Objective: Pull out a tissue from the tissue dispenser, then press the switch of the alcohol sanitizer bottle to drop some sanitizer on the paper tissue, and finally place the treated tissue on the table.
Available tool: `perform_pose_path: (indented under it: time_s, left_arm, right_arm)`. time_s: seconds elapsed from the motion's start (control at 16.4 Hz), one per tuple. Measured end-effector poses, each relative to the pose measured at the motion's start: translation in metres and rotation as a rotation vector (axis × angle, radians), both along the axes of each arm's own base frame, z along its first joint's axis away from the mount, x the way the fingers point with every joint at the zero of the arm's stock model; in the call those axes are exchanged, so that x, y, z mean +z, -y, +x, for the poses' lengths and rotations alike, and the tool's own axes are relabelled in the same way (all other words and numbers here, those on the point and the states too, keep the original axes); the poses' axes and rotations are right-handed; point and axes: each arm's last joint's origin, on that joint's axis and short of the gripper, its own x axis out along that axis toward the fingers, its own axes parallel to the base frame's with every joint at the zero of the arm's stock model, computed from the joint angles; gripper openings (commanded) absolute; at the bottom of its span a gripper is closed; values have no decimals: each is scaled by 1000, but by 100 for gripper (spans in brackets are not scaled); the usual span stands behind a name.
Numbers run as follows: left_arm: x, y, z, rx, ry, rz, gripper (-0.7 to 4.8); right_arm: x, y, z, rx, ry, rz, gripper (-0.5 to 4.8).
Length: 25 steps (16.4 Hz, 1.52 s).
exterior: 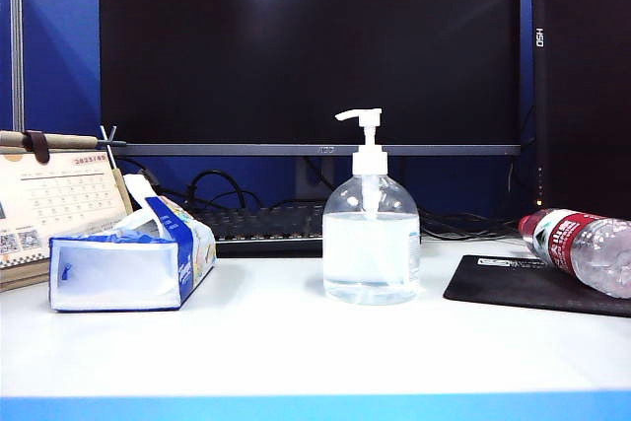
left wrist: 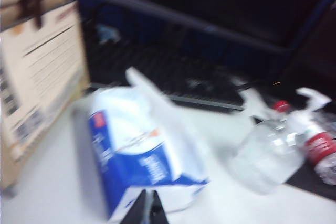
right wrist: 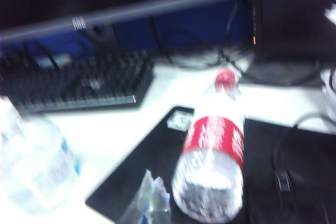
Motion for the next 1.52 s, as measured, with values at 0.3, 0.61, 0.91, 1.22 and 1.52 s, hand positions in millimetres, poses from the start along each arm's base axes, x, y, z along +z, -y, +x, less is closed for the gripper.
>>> perform_pose_path:
  time_s: [0.3, 0.61, 0.91, 1.22, 1.52]
  left_arm:
    - [11, 1, -1, -47, 77, -77, -6]
    - [65, 1, -13, -15, 226, -97, -6]
    - [125, -1, 73, -88, -58, -103, 12]
    - [83, 26, 136, -287, -285, -137, 162]
    - [70, 51, 140, -270, -349, -108, 162]
  right_arm:
    - [5, -2, 0, 73, 41, 30, 51]
    - [39, -4, -7, 188, 240, 175, 217]
    - [87, -4, -8, 198, 264, 194, 236]
    - [115, -13, 28, 351, 184, 178, 234]
    - [113, -19, 63, 430, 71, 180, 234]
